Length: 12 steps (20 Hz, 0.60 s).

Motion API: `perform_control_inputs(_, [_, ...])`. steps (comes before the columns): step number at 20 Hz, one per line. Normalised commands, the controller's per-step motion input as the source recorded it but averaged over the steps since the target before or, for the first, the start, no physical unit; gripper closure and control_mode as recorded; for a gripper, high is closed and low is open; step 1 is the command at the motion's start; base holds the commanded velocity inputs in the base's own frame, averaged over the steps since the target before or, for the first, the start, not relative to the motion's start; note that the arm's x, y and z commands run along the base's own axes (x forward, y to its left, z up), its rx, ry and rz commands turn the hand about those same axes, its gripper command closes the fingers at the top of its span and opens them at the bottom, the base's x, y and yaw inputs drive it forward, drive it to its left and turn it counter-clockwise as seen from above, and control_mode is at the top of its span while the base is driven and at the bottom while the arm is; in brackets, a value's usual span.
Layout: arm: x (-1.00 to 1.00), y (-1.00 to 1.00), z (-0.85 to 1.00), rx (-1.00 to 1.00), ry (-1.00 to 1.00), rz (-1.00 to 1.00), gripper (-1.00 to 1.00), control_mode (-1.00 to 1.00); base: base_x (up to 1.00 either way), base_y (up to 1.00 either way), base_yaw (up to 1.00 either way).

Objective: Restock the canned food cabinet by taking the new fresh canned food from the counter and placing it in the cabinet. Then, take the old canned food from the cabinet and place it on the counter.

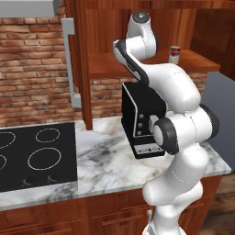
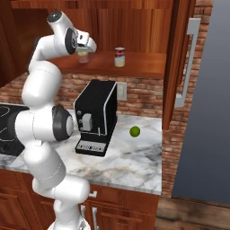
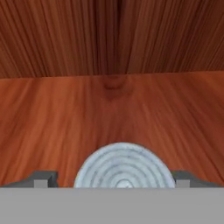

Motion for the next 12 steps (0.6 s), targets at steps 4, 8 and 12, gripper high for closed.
perform_control_inputs(4, [0.25,0.00,0.00,0.00,-0.08,0.00,-1.00,-1.00,0.00,0.00,0.00])
perform_control_inputs(8, [0.20,0.00,0.00,0.00,-0.15,0.00,-1.00,-1.00,0.00,0.00,0.00])
perform_control_inputs(12, [-0.31,-0.08,0.05,0.03,-0.23,0.00,-1.00,-1.00,0.00,0.00,0.00])
